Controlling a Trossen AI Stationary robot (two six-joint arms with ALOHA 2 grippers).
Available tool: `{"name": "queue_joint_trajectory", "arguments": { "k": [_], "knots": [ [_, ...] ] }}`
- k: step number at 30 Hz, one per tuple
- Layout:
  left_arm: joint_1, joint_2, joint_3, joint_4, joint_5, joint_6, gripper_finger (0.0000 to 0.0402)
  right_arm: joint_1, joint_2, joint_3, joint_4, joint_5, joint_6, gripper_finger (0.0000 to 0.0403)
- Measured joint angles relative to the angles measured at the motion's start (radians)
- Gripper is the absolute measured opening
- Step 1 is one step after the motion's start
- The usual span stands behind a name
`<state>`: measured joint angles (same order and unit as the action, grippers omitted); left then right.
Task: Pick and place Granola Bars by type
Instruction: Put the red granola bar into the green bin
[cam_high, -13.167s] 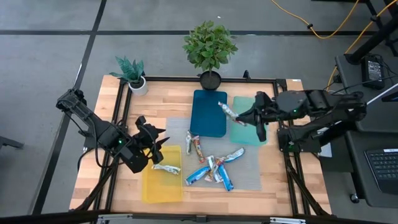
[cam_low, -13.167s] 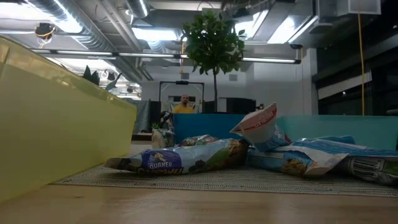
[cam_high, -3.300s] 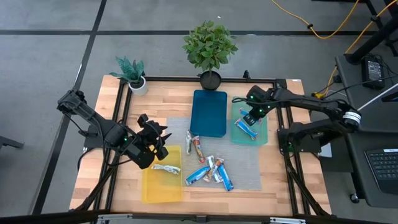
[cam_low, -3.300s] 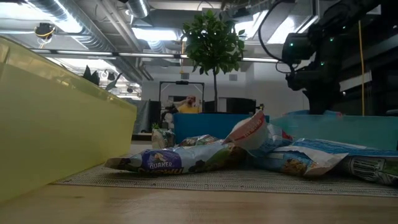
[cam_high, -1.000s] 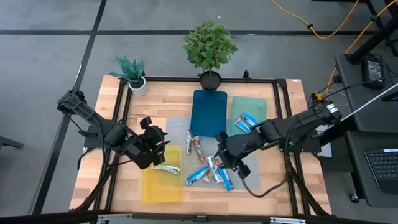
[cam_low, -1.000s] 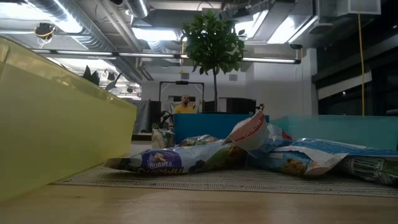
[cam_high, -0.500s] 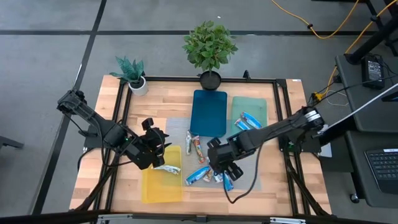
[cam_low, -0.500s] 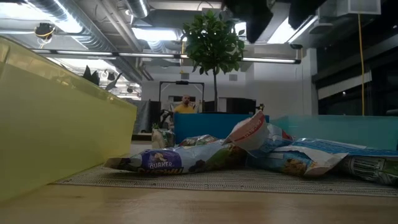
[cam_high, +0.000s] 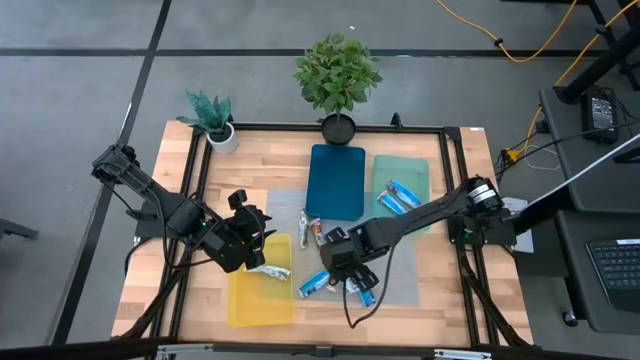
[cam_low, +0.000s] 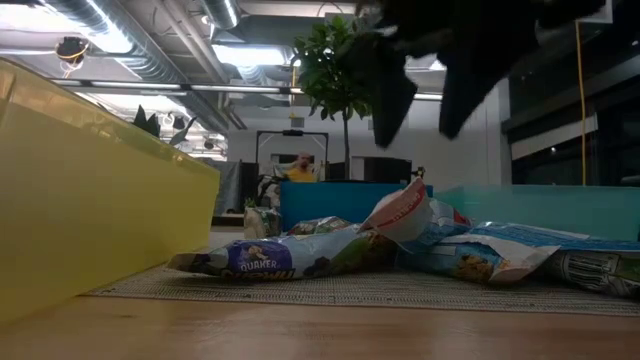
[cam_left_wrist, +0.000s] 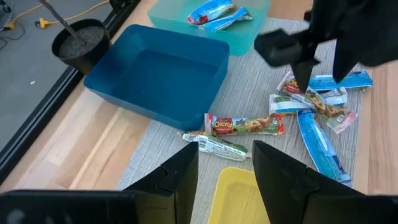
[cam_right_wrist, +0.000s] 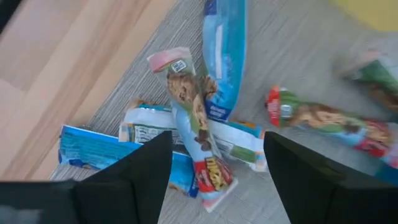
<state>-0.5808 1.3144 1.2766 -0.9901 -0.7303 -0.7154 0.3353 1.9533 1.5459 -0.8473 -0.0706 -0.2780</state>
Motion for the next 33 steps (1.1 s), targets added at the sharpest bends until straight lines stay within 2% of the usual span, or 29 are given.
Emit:
{"name": "queue_joint_trajectory", "arguments": {
  "k": [5,13,18,27,33],
  "knots": [
    [-0.001,0.0,0.0,0.0,0.02,-0.006,0.0143,-0.012,0.042,0.0,-0.002,-0.062,0.006,0.023],
    [-0.008,0.0,0.0,0.0,0.026,-0.006,0.0143,-0.011,0.051,-0.049,0.043,-0.068,0.007,0.0183],
    [-0.008,0.0,0.0,0.0,0.026,-0.005,0.0143,-0.011,0.051,-0.108,0.074,-0.097,0.008,0.0172],
    [-0.008,0.0,0.0,0.0,0.026,-0.005,0.0143,-0.014,0.051,-0.113,0.101,-0.09,0.007,0.0167],
    [-0.008,0.0,0.0,0.0,0.025,-0.012,0.0143,-0.02,0.051,-0.113,0.103,-0.089,0.007,0.0127]
  ]
}}
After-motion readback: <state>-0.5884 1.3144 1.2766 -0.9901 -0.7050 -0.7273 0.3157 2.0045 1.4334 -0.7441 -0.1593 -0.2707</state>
